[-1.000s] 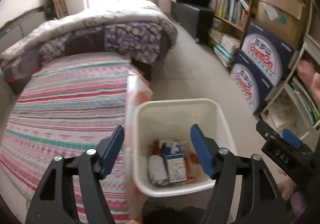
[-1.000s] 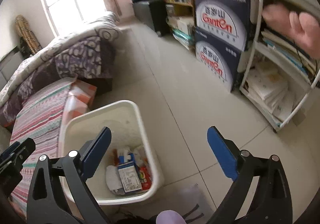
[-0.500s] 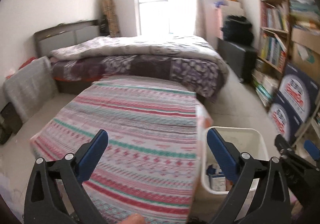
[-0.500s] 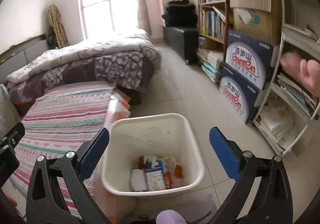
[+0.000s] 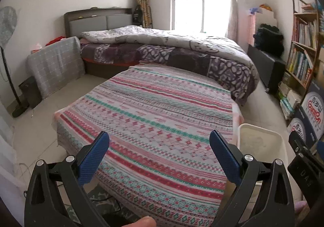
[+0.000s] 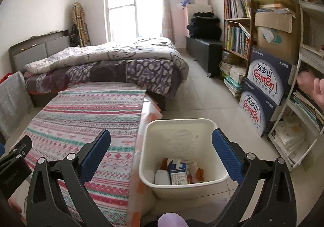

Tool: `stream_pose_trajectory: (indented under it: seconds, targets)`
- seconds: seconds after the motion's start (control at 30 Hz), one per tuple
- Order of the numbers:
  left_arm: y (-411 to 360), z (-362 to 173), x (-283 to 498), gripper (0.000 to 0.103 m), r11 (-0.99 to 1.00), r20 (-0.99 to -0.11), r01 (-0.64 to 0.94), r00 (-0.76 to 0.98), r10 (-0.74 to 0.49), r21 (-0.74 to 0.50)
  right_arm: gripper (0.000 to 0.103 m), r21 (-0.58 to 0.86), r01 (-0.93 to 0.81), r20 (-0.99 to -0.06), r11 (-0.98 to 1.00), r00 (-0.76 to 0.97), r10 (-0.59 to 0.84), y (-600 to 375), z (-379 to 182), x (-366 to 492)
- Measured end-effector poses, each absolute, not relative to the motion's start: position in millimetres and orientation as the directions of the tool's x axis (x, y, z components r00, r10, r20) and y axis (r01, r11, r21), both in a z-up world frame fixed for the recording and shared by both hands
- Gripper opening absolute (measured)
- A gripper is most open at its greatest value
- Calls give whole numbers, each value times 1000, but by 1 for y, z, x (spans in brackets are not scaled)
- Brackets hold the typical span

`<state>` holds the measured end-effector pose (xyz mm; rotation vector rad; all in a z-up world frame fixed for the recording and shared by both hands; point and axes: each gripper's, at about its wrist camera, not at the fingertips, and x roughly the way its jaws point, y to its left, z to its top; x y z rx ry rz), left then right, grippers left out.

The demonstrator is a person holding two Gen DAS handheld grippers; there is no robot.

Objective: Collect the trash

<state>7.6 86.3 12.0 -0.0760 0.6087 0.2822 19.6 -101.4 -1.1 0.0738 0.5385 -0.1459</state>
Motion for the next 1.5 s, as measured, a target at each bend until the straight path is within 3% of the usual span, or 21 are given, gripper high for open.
stream_pose_trajectory:
  seconds: [1.5]
  targets:
    - [97,8,-9,96,956,-600,-291,763,243,16,96,16,119,-524,993,847,-93,-92,-10,10]
